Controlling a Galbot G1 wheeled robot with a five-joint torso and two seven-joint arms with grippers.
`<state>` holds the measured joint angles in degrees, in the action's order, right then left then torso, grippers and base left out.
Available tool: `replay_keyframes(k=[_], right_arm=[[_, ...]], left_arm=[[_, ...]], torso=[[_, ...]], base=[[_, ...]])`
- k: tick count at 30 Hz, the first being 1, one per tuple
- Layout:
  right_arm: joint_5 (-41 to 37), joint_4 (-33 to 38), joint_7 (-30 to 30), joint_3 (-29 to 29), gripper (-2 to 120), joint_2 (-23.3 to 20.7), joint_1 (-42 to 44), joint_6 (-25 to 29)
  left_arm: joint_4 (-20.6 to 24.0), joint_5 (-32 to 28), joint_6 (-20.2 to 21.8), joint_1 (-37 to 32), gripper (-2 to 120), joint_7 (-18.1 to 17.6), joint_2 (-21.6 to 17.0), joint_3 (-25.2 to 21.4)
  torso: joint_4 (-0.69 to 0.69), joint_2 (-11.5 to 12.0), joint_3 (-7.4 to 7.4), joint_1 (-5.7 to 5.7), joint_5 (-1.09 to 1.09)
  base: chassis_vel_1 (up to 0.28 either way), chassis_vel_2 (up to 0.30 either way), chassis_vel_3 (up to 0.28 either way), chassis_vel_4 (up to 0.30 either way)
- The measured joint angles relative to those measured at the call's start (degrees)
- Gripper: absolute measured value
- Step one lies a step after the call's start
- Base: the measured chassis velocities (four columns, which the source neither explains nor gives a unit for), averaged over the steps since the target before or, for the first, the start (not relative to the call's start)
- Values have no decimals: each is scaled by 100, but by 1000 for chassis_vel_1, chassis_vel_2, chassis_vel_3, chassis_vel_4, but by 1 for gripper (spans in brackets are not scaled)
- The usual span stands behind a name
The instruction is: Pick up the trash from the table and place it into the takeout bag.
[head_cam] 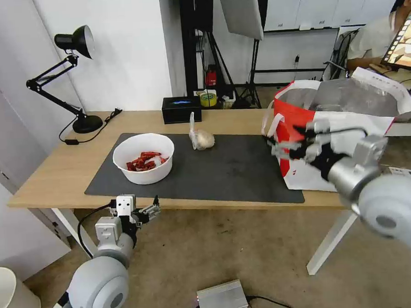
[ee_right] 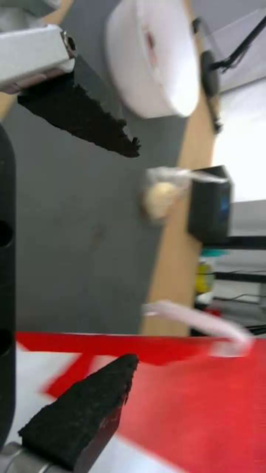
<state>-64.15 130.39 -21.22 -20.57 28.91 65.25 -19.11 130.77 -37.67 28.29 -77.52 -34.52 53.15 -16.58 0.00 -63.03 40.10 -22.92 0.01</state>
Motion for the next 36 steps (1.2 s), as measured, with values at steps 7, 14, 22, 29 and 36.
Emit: replay_keyframes(k=[7,14,22,29,36], right_arm=[[403,155,-223,-127,100,177,836,78],[689,247,-391,-198,100,281,1346,96],[819,157,-162,-214,100,158,1605,175],[880,339,-415,-180,100,-22,2023,240],[846,429,-733,-90,100,91,2243,109]], left_arm=[[21,-20,3,-33,100,-90,2,-26],[64,-59,19,-90,100,-132,1,-47],[92,-58,21,-155,100,-133,13,-98],[150,-56,21,-277,100,-134,21,-254],[152,-54,21,-285,100,-135,30,-264]], torso=[[0,0,0,0,-1],[1,0,0,0,-1],[1,0,0,0,-1],[1,0,0,0,-1],[0,0,1,0,-1]], base=[[0,0,0,0],[0,0,0,0],[0,0,0,0],[0,0,0,0],[0,0,0,0]])
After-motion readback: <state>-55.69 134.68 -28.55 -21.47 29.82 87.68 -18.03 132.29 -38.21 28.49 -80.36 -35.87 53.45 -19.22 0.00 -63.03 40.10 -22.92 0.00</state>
